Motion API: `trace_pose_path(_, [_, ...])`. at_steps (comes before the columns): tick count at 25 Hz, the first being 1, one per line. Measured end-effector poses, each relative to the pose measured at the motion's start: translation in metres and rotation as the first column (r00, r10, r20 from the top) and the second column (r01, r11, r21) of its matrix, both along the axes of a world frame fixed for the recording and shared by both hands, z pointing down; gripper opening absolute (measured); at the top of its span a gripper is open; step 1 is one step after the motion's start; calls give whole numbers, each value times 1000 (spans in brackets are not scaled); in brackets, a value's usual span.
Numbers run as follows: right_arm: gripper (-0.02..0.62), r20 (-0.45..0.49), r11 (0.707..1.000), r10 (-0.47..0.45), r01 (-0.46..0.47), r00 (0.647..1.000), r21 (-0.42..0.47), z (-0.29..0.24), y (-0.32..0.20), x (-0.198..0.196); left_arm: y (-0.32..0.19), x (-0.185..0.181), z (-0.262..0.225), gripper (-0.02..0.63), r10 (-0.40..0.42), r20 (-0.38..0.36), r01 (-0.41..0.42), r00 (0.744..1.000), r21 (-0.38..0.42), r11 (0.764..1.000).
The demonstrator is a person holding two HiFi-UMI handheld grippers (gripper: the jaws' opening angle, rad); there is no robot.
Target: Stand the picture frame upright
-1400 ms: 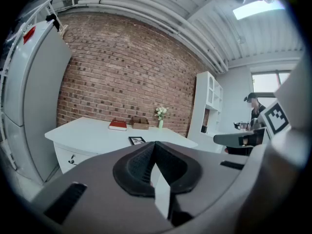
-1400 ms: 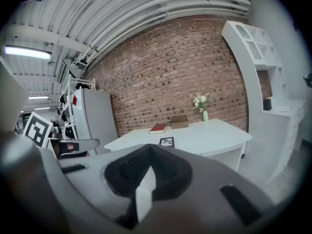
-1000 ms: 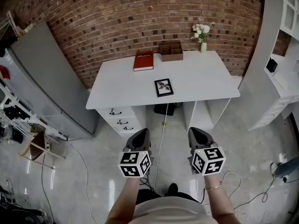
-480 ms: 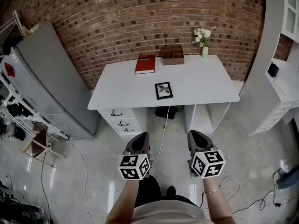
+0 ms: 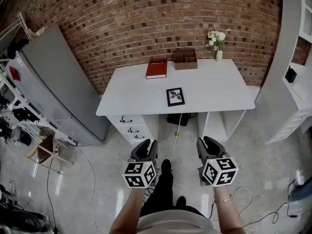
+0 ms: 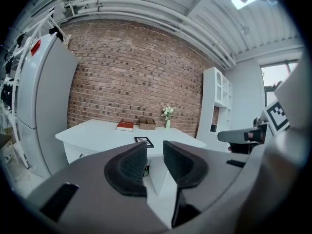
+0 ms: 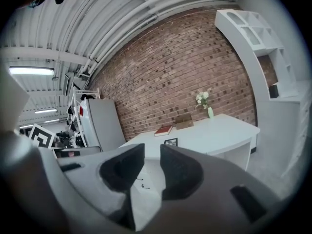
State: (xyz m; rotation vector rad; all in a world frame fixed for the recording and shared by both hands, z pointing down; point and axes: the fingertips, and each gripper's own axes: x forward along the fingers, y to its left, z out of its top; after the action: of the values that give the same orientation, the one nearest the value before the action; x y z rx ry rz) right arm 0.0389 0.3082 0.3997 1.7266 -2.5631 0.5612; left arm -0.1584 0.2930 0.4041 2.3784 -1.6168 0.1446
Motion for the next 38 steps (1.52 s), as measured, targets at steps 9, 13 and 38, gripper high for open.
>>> trace_pose_path(9, [109, -35, 1000, 12, -13, 999, -28, 9, -38, 1, -41, 8, 6, 120, 13, -7, -13, 1000, 7, 1000])
trace_pose_path(13, [109, -39, 998, 2, -4, 999, -58, 17, -65, 1, -71, 13, 15, 123, 21, -12, -21, 1000, -14, 1000])
trace_pose_path(38, [109, -86, 993, 24, -33, 996, -110, 29, -299, -16, -316, -8, 31, 126, 11, -30, -13, 999, -70, 997])
